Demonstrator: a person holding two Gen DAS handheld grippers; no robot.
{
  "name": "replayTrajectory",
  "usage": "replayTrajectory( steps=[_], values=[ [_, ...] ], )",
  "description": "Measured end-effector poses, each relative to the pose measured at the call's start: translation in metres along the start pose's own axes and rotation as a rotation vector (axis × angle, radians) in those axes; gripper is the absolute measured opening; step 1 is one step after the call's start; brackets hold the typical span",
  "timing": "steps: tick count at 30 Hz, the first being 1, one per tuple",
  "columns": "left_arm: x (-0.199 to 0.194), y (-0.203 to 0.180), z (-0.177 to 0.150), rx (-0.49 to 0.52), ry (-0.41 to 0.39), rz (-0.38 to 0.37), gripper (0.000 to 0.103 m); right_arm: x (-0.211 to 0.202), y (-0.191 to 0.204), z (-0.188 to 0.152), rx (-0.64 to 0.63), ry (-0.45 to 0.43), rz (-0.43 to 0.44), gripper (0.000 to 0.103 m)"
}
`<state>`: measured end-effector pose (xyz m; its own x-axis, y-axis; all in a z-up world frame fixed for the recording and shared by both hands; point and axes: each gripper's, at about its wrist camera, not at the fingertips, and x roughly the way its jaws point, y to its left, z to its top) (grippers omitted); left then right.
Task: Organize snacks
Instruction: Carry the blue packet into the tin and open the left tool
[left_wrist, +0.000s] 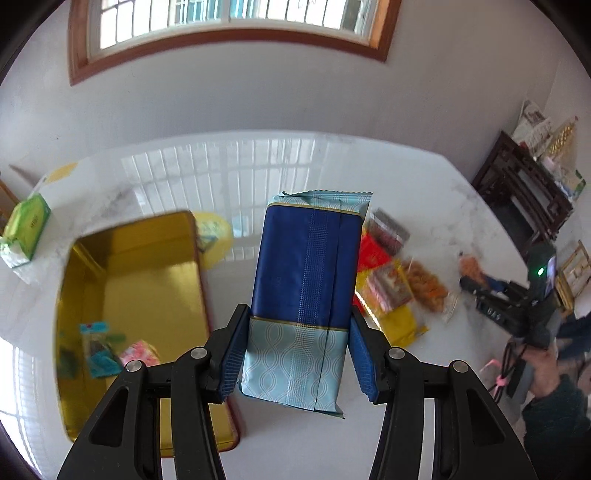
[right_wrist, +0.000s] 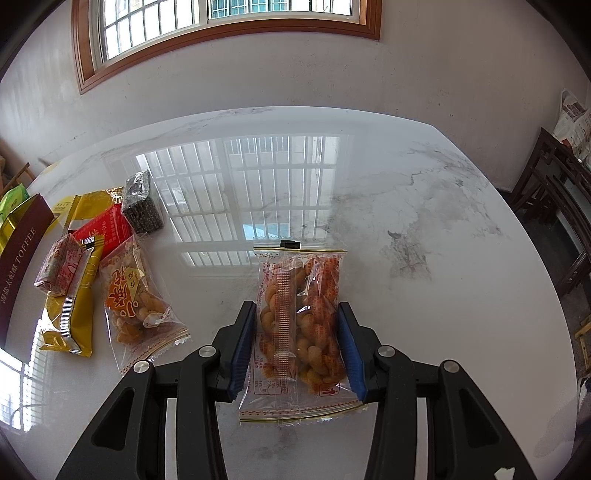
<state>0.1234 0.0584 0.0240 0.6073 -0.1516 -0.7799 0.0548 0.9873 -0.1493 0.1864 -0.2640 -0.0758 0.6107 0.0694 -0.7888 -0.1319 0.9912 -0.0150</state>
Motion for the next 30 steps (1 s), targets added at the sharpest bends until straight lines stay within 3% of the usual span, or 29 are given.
replayTrajectory(
  steps=[6, 14, 21, 30],
  values=[
    [-0.027, 0.038, 0.008, -0.046, -0.038, 0.095, 0.052, 0.000, 0.000, 0.000, 0.000, 0.000, -0.001, 0.041],
    [-0.022, 0.107, -0.002, -0.136, 0.017, 0.237, 0.052, -0.001, 0.001, 0.000, -0.001, 0.001, -0.002, 0.041],
    [0.006, 0.137, -0.016, -0.164, 0.092, 0.293, 0.052, -0.001, 0.001, 0.000, -0.001, 0.001, -0.003, 0.041],
    [0.027, 0.151, -0.025, -0.178, 0.150, 0.309, 0.053, 0.000, 0.001, 0.000, 0.001, 0.001, -0.004, 0.041]
  ],
)
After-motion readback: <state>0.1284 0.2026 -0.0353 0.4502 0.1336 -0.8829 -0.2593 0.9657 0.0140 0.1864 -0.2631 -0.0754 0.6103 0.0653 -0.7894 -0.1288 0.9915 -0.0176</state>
